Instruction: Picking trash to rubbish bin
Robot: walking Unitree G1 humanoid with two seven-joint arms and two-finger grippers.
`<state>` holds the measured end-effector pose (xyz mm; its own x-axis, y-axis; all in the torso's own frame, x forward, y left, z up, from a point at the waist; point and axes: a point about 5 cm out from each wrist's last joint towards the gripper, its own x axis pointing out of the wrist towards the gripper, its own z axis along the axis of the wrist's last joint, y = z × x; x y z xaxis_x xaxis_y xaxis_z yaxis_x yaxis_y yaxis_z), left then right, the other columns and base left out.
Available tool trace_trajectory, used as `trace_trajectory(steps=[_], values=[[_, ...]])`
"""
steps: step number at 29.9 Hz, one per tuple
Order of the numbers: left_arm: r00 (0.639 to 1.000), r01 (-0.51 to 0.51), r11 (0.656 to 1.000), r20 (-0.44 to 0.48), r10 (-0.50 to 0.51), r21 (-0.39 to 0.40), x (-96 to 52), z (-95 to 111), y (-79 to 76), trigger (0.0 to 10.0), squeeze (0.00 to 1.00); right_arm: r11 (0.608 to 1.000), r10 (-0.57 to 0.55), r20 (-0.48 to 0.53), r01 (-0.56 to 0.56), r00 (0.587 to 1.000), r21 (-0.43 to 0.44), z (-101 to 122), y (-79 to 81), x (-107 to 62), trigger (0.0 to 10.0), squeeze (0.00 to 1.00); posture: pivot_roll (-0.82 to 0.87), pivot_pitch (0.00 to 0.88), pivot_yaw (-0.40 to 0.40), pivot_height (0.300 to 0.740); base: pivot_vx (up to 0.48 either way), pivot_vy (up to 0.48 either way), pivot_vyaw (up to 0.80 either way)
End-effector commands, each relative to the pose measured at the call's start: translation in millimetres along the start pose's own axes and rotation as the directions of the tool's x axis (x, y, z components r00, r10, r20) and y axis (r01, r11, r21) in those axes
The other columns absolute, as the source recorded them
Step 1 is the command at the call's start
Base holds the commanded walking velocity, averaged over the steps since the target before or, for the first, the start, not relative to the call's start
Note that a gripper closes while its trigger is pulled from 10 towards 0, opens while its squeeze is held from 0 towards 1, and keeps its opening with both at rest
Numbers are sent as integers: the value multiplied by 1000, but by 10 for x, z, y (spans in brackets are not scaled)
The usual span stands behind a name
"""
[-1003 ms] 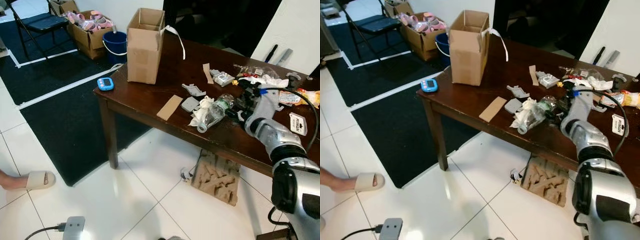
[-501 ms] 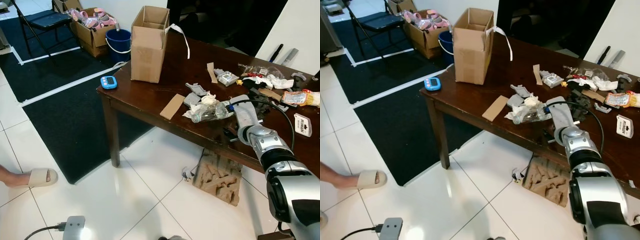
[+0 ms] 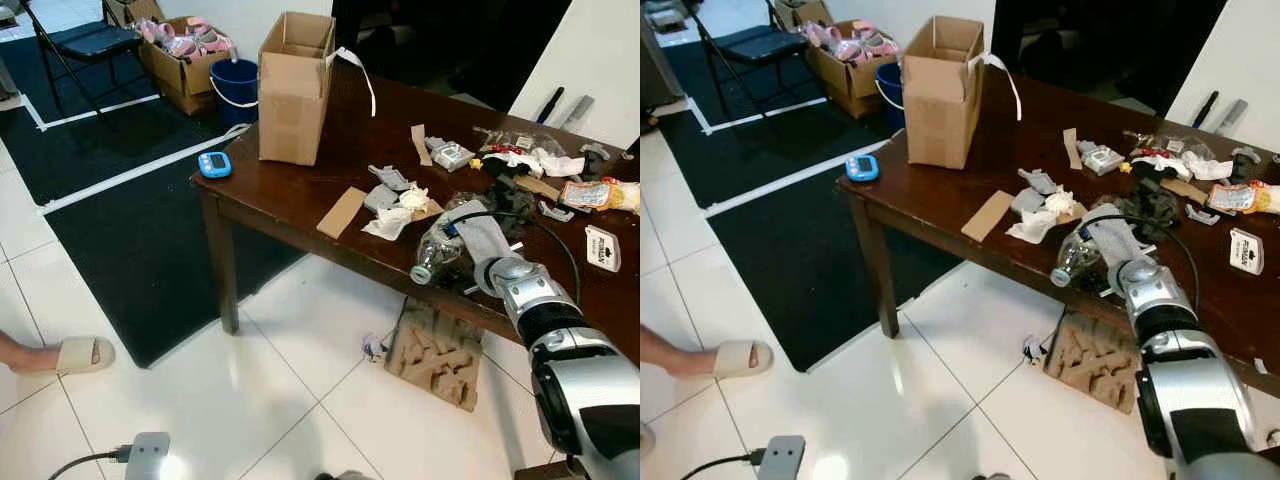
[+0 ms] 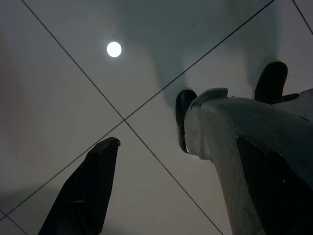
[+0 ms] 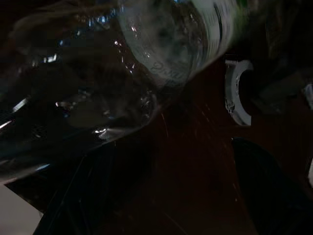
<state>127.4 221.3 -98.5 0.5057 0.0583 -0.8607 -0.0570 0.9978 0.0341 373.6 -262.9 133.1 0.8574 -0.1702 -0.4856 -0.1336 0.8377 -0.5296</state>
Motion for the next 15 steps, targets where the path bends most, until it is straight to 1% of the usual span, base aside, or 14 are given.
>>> trace_trajectory(steps=[1,10,12,13,14,15], values=[[997,23,1000,-79,-23,1,-40,-222,-55,10000,0,999,29,-64,-30,998,-12,-158,102,15,10000,0,217,134,-79,740,0,0,0],[997,23,1000,-79,-23,-1,-43,-234,-61,10000,0,999,28,-59,-30,998,-39,-147,118,16,10000,0,221,144,-81,740,0,0,0],[997,24,1000,-79,-24,-1,-43,-236,-61,10000,0,999,33,12,-33,999,22,-29,148,19,10000,0,220,147,-81,740,0,0,0],[997,24,1000,-79,-24,-2,-44,-236,-61,10000,0,998,33,31,-34,999,46,4,151,19,10000,0,220,147,-81,740,0,0,0],[996,24,1000,-80,-24,0,-44,-238,-60,10000,0,994,17,59,-23,998,107,64,138,16,10000,0,220,147,-81,740,0,0,0],[996,24,1000,-80,-24,0,-44,-238,-60,10000,0,994,17,59,-23,998,107,64,138,16,10000,0,220,147,-81,740,0,0,0]])
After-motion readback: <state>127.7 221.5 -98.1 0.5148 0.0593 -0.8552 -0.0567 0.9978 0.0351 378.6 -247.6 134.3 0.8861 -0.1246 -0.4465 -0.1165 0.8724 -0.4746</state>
